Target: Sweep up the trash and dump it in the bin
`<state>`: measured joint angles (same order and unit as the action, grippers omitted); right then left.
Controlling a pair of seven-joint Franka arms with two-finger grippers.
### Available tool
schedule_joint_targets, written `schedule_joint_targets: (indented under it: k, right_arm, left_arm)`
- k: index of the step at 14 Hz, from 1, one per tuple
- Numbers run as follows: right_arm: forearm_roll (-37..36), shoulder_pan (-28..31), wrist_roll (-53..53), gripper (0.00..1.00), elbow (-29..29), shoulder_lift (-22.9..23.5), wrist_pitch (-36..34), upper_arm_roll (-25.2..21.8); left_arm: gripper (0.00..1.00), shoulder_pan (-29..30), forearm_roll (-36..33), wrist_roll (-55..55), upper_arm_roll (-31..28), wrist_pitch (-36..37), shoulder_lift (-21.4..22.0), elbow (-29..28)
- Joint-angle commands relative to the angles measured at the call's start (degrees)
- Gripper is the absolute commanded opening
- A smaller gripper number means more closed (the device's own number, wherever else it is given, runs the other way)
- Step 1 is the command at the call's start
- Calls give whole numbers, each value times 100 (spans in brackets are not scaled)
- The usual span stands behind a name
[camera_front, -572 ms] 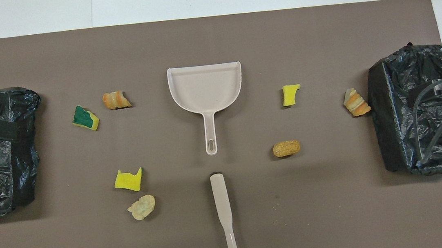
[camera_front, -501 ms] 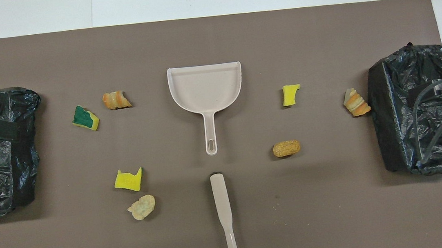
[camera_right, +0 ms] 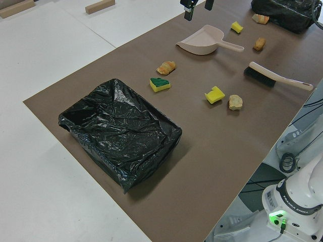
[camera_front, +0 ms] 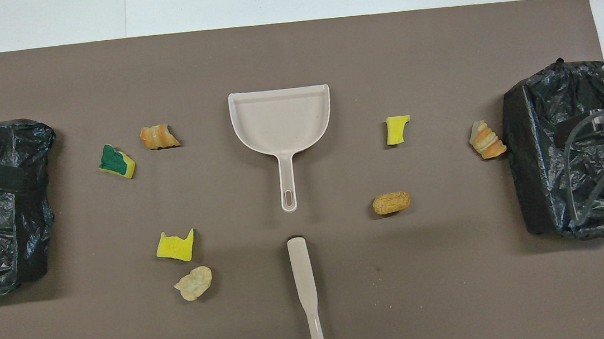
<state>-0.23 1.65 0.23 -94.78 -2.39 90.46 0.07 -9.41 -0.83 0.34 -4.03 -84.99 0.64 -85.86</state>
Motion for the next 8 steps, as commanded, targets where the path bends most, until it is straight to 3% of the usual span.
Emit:
schedule_joint_targets:
  k: [1,8]
  right_arm:
    - [111,-16,91,100,-76,-86,42,2]
    - [111,-33,47,100,-94,-95,34,19]
  left_arm:
    - [100,36,-31,63,25,157,147,-141]
    - [100,36,-31,72,25,149,296,-326]
